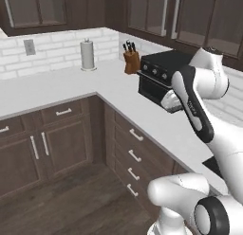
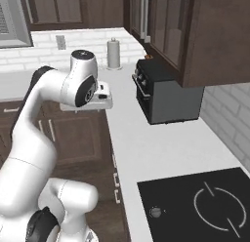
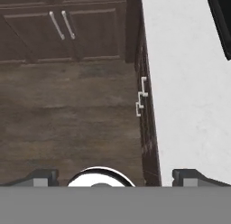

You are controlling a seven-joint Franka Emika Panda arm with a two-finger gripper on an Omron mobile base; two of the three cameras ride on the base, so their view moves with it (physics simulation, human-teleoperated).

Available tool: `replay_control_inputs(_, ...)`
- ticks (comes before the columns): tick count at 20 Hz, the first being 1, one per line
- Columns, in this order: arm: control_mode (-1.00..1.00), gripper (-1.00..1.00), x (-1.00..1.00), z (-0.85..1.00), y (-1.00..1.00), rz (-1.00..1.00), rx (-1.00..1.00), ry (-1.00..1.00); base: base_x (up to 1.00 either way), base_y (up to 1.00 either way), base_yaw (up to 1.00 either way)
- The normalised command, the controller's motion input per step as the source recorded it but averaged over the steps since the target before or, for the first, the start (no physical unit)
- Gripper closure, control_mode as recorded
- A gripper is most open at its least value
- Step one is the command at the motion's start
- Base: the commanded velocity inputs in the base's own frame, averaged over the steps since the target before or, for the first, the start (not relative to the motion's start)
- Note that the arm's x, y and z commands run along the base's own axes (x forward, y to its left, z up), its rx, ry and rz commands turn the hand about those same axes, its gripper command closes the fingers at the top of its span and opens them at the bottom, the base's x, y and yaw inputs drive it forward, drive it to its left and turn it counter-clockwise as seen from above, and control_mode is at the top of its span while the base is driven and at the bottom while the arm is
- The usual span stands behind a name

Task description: Take a straw from the drawer in front and place it inside the glass cup on the dining counter.

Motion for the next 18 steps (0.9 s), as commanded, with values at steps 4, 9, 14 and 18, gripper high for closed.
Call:
replay_control_inputs(4,-1.0,-1.0,0.08,-0.24,0.97,0.0,-0.3,-0.12,0.0,0.0,0.0)
replay_control_inputs(9,-1.0,-1.0,0.34,-0.47,0.8,-0.01,-0.32,-0.1,0.0,0.0,0.0)
replay_control_inputs(14,-1.0,-1.0,0.61,-0.72,0.53,-0.05,-0.33,-0.02,0.0,0.0,0.0)
replay_control_inputs(18,-1.0,-1.0,0.64,-0.76,0.24,-0.09,-0.32,0.0,0.0,0.0,0.0)
